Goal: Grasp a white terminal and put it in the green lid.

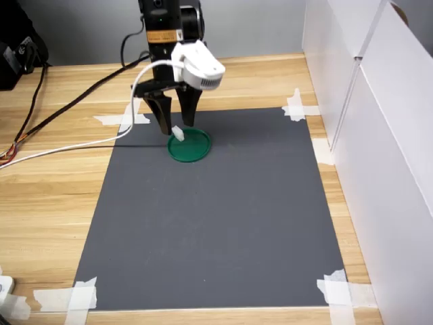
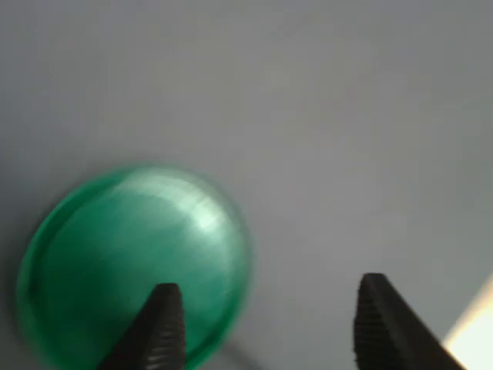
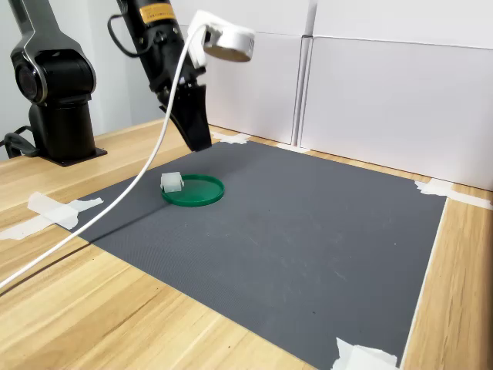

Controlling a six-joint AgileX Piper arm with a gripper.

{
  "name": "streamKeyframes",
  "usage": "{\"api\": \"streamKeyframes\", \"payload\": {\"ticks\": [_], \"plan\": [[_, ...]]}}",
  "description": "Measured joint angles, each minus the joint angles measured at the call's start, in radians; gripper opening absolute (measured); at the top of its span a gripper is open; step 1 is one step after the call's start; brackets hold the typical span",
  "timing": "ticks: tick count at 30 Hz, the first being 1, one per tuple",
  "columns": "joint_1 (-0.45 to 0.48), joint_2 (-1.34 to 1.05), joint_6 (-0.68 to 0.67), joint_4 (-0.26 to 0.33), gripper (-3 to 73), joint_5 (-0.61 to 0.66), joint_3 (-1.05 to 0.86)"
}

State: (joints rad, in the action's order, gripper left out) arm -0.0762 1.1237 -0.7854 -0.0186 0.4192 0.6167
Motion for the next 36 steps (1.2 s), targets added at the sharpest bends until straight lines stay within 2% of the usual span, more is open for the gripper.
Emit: {"api": "streamKeyframes", "payload": {"ticks": [3,8,10,13,17,20,23,29,36], "plan": [[0.000,-0.076,0.005,0.025,38.3,-0.036,0.000],[0.000,-0.174,0.053,0.080,7.7,-0.062,-0.003],[0.000,-0.213,0.098,0.094,1.4,-0.076,-0.006],[0.000,-0.274,0.195,0.107,-1.4,-0.109,-0.008],[0.000,-0.378,0.406,0.109,-1.8,-0.151,-0.008],[0.000,-0.452,0.548,0.082,-1.8,-0.155,-0.008],[0.000,-0.505,0.629,0.050,-2.0,-0.131,-0.008],[0.000,-0.603,0.665,0.036,-2.0,0.000,-0.045],[0.000,-0.774,0.668,0.027,-2.0,0.008,-0.253]]}}
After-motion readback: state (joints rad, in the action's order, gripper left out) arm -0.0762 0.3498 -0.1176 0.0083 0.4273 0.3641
